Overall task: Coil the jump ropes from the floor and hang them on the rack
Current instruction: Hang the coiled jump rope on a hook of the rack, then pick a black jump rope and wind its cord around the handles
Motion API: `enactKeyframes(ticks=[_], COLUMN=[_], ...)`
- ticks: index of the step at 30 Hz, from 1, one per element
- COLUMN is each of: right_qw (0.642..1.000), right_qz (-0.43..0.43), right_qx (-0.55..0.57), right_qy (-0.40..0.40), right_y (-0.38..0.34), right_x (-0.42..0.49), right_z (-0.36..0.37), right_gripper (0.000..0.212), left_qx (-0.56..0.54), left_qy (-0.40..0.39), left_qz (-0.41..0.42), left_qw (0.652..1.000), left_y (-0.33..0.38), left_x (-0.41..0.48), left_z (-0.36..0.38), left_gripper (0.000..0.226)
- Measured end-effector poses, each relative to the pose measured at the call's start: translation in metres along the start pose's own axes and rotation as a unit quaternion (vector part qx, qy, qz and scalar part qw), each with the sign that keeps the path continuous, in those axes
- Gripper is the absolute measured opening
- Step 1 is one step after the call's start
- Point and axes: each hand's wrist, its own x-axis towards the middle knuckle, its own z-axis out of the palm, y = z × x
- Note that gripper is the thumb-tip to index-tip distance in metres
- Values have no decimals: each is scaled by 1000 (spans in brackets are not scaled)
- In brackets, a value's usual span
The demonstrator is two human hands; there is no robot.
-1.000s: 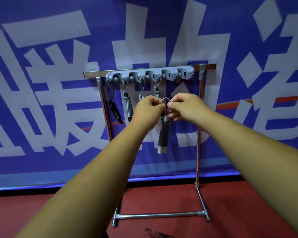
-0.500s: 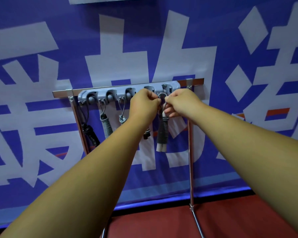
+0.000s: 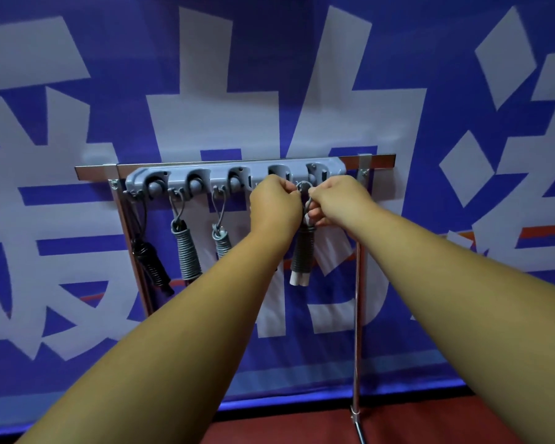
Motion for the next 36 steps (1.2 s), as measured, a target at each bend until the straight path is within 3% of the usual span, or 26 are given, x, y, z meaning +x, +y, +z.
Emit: enactKeyframes(ticks=[12, 18, 23, 28, 36], right_qw=[1000, 999, 995, 972, 903], right_qz=[-1, 24, 70, 168, 378], right_qx=[-21, -32, -58, -111, -103], right_qy=[23, -3, -44, -121, -179], right_y=[28, 77, 165, 283, 463], right_x=[-20, -54, -83, -117, -185], right_z=[8, 29, 64, 108, 160], right_gripper=[26, 22, 18, 13, 14], left_qx=[-32, -76, -80, -28, 97], left_qy=[-59, -146, -202, -277, -408], left_qz=[-12, -65, -131, -224, -333], left_qw=[998, 984, 967, 934, 845], left_y=[-11, -47, -116, -212, -360], left_x=[-37, -91, -158, -239, -348], left_z=[-24, -34, -23, -1, 38], left_gripper=[13, 10, 11, 12, 13])
